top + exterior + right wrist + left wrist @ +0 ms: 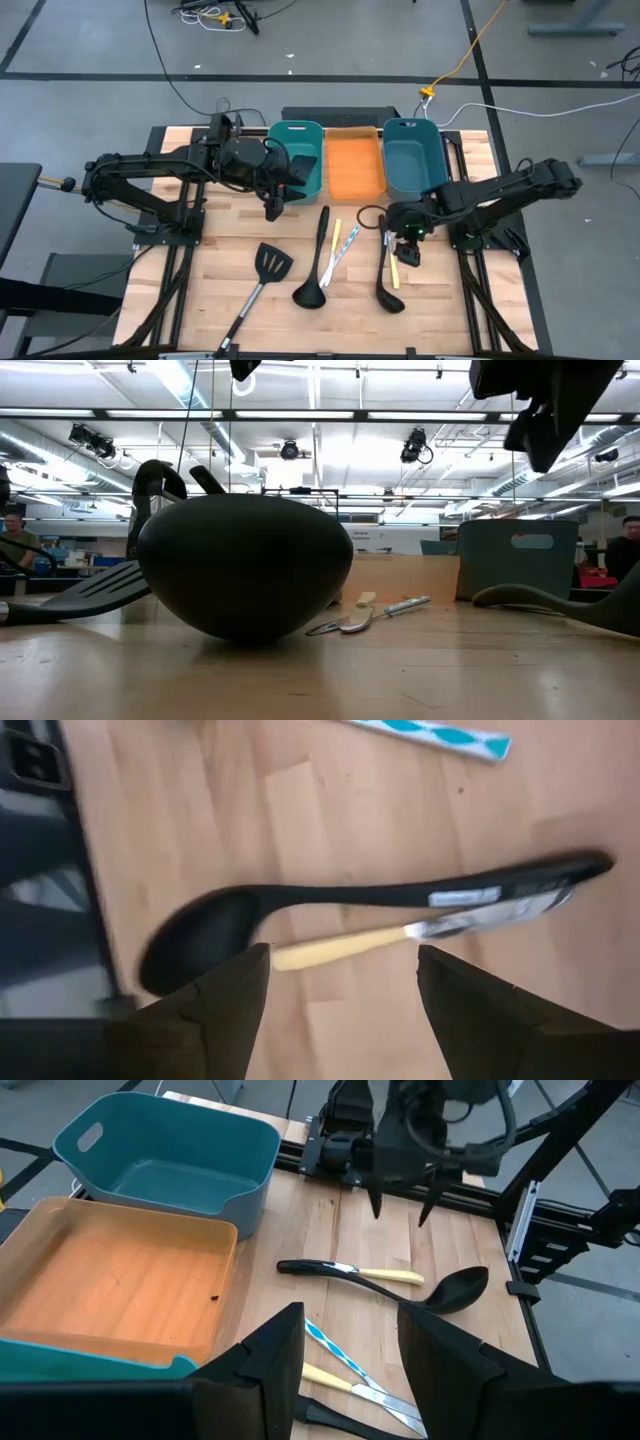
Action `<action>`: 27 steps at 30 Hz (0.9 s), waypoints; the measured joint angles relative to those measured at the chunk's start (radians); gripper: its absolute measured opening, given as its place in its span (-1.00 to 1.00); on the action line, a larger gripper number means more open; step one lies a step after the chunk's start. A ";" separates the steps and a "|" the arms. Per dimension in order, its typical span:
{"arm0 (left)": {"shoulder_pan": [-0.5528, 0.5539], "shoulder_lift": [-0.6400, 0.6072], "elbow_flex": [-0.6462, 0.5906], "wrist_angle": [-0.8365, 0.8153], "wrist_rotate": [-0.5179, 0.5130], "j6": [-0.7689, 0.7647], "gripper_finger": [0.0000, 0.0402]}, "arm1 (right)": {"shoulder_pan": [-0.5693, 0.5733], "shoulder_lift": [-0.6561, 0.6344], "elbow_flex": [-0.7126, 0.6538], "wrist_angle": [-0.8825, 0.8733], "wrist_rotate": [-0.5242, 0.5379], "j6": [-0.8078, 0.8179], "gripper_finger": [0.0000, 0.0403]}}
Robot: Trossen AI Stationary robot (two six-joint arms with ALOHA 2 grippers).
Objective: Pick & Place Kitchen Items
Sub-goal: Put the right black ladle into the blue bin
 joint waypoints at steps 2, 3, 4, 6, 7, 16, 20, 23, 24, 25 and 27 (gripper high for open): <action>0.000 0.000 0.000 0.000 0.000 0.000 -0.17 | 0.000 0.015 0.000 0.001 0.014 -0.067 0.29; 0.000 0.000 0.000 0.000 0.000 0.000 -0.17 | 0.000 0.023 0.000 0.002 0.017 -0.103 0.29; 0.000 0.000 0.000 0.000 0.000 0.000 -0.17 | 0.000 0.030 0.000 0.002 0.017 -0.145 0.29; 0.000 0.000 0.000 0.000 0.000 0.000 -0.17 | 0.000 0.044 0.000 0.003 0.027 -0.232 0.29; 0.000 0.000 0.000 0.000 0.000 0.000 -0.17 | 0.000 0.050 0.000 0.003 0.036 -0.275 0.29; 0.000 0.000 0.000 0.000 0.000 0.000 -0.17 | 0.000 0.104 0.000 0.002 0.153 -0.661 0.29; 0.000 0.000 0.000 0.000 0.000 0.000 -0.17 | 0.000 0.124 0.000 0.004 0.158 -0.847 0.29; 0.000 0.000 0.000 0.000 0.000 0.000 -0.17 | 0.000 0.138 0.000 0.009 0.158 -0.948 0.29; 0.000 0.000 0.000 0.000 0.000 0.000 -0.17 | 0.000 0.143 0.000 0.010 0.158 -0.976 0.29; 0.000 0.000 0.000 0.000 0.000 0.000 -0.17 | 0.000 0.149 0.000 0.013 0.158 -1.000 0.29; 0.000 0.000 0.000 0.000 0.000 0.000 -0.17 | 0.000 0.159 0.000 0.025 0.158 -1.040 0.29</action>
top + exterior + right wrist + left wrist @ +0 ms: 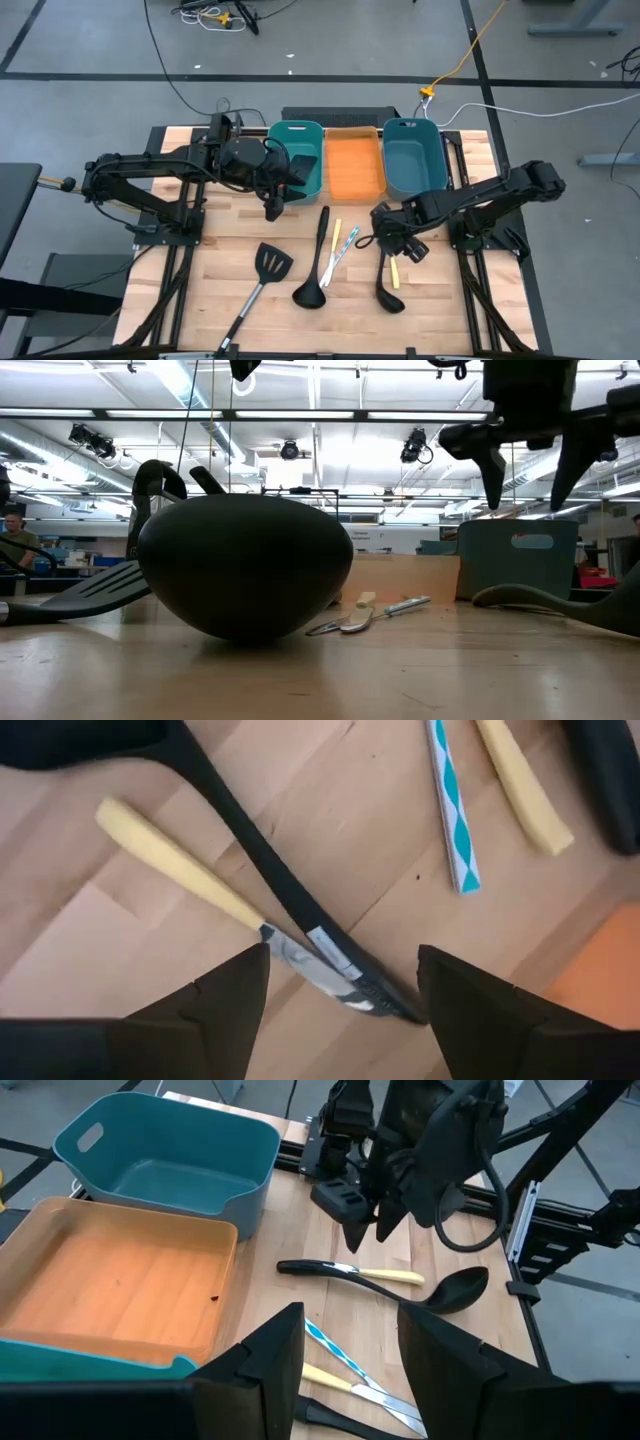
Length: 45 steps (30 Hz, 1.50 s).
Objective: Pick & Place Kitchen Items
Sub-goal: Put the right black ladle into the blue bin
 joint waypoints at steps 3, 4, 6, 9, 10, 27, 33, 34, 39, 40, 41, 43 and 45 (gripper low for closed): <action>0.000 0.000 0.000 0.000 0.000 0.004 -0.17 | 0.000 0.014 -0.016 0.040 0.010 -0.037 0.29; 0.000 0.000 0.000 0.000 0.000 0.007 -0.17 | 0.000 0.016 -0.029 0.053 0.019 -0.042 0.29; 0.000 0.000 0.000 0.000 0.000 0.016 -0.17 | 0.000 0.020 -0.057 0.087 0.023 -0.057 0.29; 0.000 0.000 0.000 0.000 0.000 0.019 -0.17 | 0.000 0.020 -0.106 0.135 0.047 -0.084 0.29; 0.000 0.000 0.000 0.000 0.000 0.019 -0.17 | 0.000 0.020 -0.119 0.143 0.062 -0.095 0.29; 0.000 0.000 0.000 0.000 0.000 0.022 -0.17 | 0.000 0.019 -0.247 0.263 0.120 -0.251 0.29; 0.000 0.000 0.000 0.000 0.000 0.018 -0.17 | 0.000 0.019 -0.287 0.336 0.118 -0.288 0.29; 0.000 0.000 0.000 0.000 0.000 0.018 -0.17 | 0.000 0.019 -0.293 0.341 0.118 -0.294 0.29; 0.000 0.000 0.000 0.000 0.000 0.018 -0.17 | 0.000 0.019 -0.328 0.392 0.120 -0.327 0.29; 0.000 0.000 0.000 0.000 0.000 0.018 -0.17 | 0.000 0.019 -0.335 0.399 0.120 -0.338 0.29; 0.000 0.000 0.000 0.000 0.000 0.018 -0.17 | 0.000 0.019 -0.340 0.405 0.120 -0.352 0.29; 0.000 0.000 0.000 0.000 0.000 0.018 -0.17 | 0.000 0.019 -0.345 0.419 0.127 -0.378 0.29; 0.000 0.000 0.000 0.000 0.000 0.018 -0.17 | 0.000 0.019 -0.345 0.431 0.143 -0.387 0.29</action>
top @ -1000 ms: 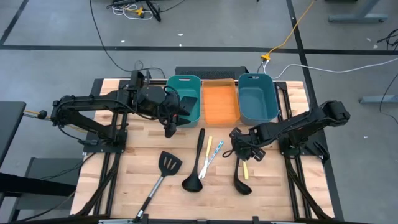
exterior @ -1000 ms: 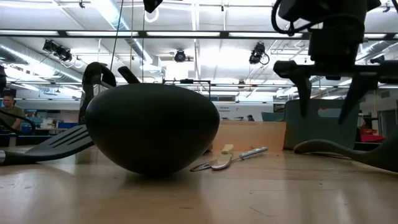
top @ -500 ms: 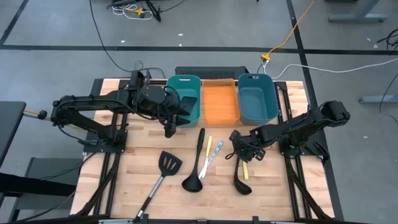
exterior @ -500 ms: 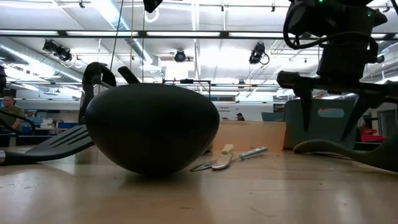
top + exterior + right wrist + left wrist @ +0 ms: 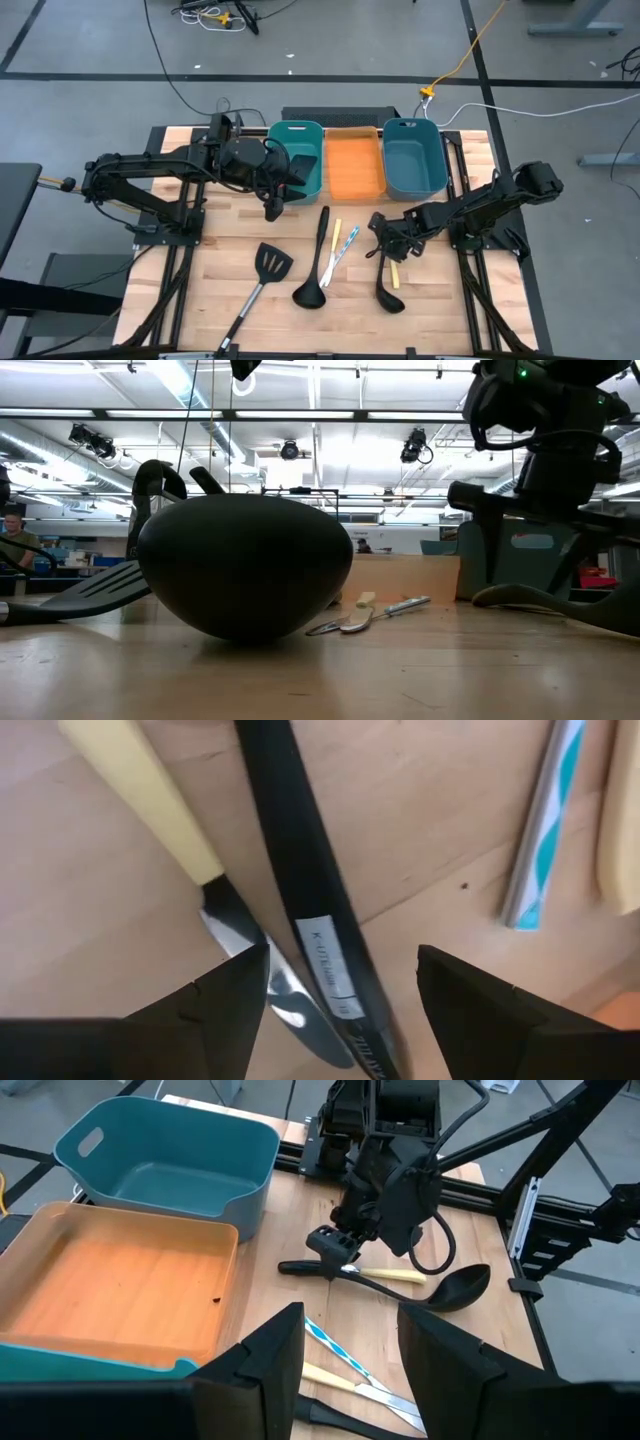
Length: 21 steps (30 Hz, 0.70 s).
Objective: Pick & Place Kitchen Items
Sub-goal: Put the right black ladle into the blue bin
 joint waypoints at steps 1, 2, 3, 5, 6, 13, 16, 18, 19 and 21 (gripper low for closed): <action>0.000 0.000 0.000 0.000 0.000 0.000 -0.17 | 0.000 0.000 0.000 0.004 0.002 -0.001 0.29; 0.000 0.000 0.000 0.000 0.000 0.000 -0.17 | 0.000 0.000 0.000 0.007 0.001 -0.004 0.29; 0.000 0.000 0.000 0.000 0.000 0.000 -0.17 | 0.000 0.000 0.000 0.010 0.002 -0.006 0.29; 0.000 0.000 0.000 0.000 0.000 0.000 -0.17 | 0.000 0.000 0.000 0.012 0.002 -0.011 0.29; 0.000 0.000 0.000 0.000 0.000 0.000 -0.17 | 0.000 0.001 0.000 0.012 0.001 -0.012 0.29; 0.000 0.000 0.000 0.000 0.000 0.000 -0.17 | 0.000 0.037 0.000 0.029 0.004 -0.015 0.29; 0.000 0.000 0.000 0.000 0.000 0.000 -0.17 | 0.000 0.047 0.001 0.052 0.008 -0.020 0.29; 0.000 0.000 0.000 0.000 0.000 -0.002 -0.17 | 0.000 0.049 0.001 0.063 0.017 -0.032 0.29; 0.000 0.000 0.000 0.000 0.000 -0.006 -0.17 | 0.000 0.050 0.001 0.068 0.026 -0.035 0.29; 0.000 0.000 0.000 0.000 0.000 -0.006 -0.17 | 0.000 0.050 0.001 0.069 0.038 -0.035 0.27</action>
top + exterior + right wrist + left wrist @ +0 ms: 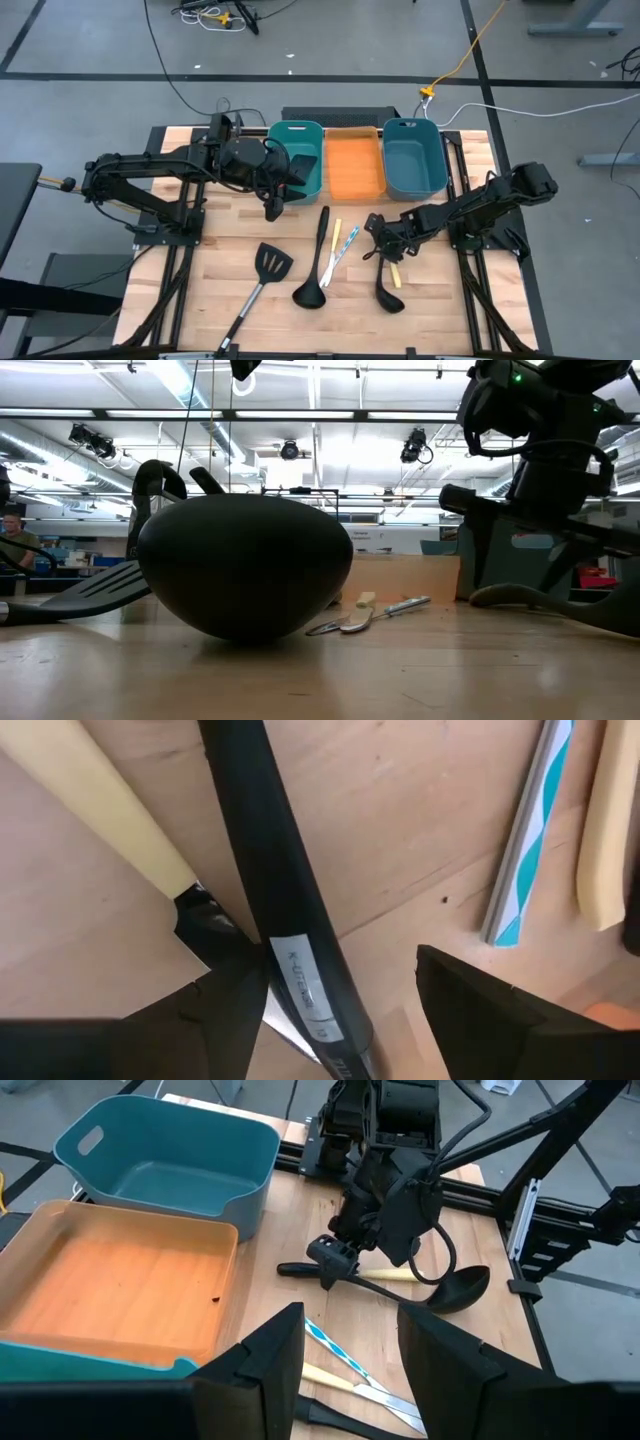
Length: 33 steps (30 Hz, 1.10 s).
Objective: Pick & Place Kitchen Items
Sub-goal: Put the right black ladle into the blue bin
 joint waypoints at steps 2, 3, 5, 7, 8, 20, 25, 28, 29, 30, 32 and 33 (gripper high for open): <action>0.000 0.000 0.000 0.000 0.000 0.000 -0.17 | 0.000 0.000 0.000 -0.002 -0.001 -0.001 0.22; 0.000 0.000 0.000 0.000 0.000 0.000 -0.17 | 0.000 0.001 0.000 -0.004 -0.002 -0.001 0.19; 0.000 0.000 0.000 0.000 0.000 0.000 -0.17 | 0.000 0.001 -0.001 -0.006 -0.005 -0.001 0.11; 0.000 0.000 0.000 0.000 0.000 0.000 -0.17 | 0.000 0.001 -0.001 -0.008 -0.009 -0.001 0.03; 0.000 0.000 0.000 0.000 0.000 0.001 -0.17 | 0.000 0.001 -0.001 -0.008 -0.010 -0.001 -0.02; 0.000 0.000 0.000 0.000 0.000 0.003 -0.17 | 0.000 0.001 -0.001 -0.008 -0.011 0.002 -0.40; 0.000 0.000 0.000 0.000 0.000 0.003 -0.17 | 0.000 0.001 -0.001 -0.008 -0.011 0.002 -0.40; 0.000 0.000 0.000 0.000 0.000 0.003 -0.17 | 0.000 0.001 -0.001 -0.011 -0.011 0.002 -0.40; 0.000 0.000 0.000 0.000 0.000 0.003 -0.17 | 0.000 0.001 -0.001 -0.013 -0.011 0.002 -0.40; 0.000 0.000 0.000 0.000 0.000 0.003 -0.17 | 0.000 0.001 -0.001 -0.015 -0.011 0.001 -0.40; 0.000 0.000 0.000 0.000 0.000 0.003 -0.17 | 0.000 0.001 -0.001 -0.016 -0.011 0.000 -0.41; 0.000 0.000 0.000 0.000 0.000 0.003 -0.17 | 0.000 0.001 -0.001 -0.016 -0.011 0.000 -0.42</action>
